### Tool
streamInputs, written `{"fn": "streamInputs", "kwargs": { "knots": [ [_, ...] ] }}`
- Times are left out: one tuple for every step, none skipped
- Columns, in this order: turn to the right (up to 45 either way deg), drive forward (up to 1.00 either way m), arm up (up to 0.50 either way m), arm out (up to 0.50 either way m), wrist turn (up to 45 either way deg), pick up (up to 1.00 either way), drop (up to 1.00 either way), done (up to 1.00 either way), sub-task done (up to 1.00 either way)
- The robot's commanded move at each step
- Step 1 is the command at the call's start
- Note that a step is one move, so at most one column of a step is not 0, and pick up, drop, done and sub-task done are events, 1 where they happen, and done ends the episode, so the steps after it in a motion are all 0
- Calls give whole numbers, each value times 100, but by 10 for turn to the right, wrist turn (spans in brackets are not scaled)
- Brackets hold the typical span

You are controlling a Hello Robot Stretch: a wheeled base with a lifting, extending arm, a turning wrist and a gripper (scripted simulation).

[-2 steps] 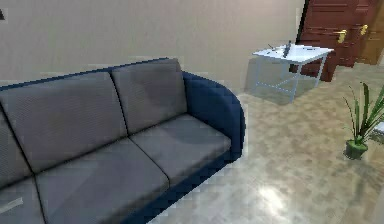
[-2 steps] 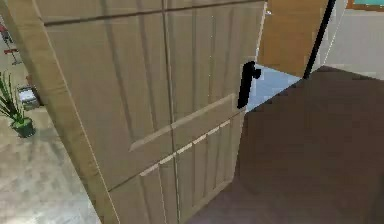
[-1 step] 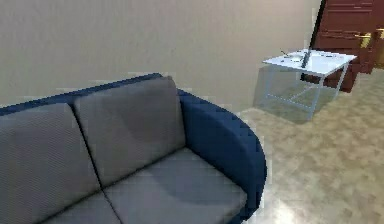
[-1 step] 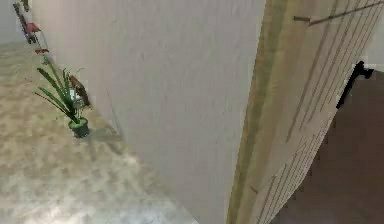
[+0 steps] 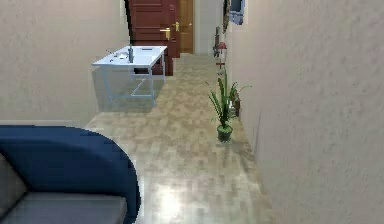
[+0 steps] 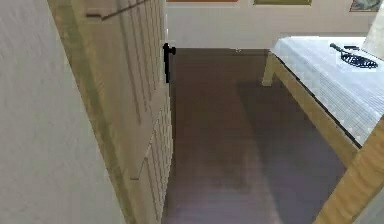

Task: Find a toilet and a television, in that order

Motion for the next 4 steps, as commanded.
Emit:
{"fn": "streamInputs", "kwargs": {
  "knots": [
    [0, 100, 0, 0, 0, 0, 0, 0, 0],
    [150, 0, 0, 0, 0, 0, 0, 0, 0],
    [0, 10, 0, 0, 0, 0, 0, 0, 0],
    [-450, 0, 0, 0, 0, 0, 0, 0, 0]
  ]
}}
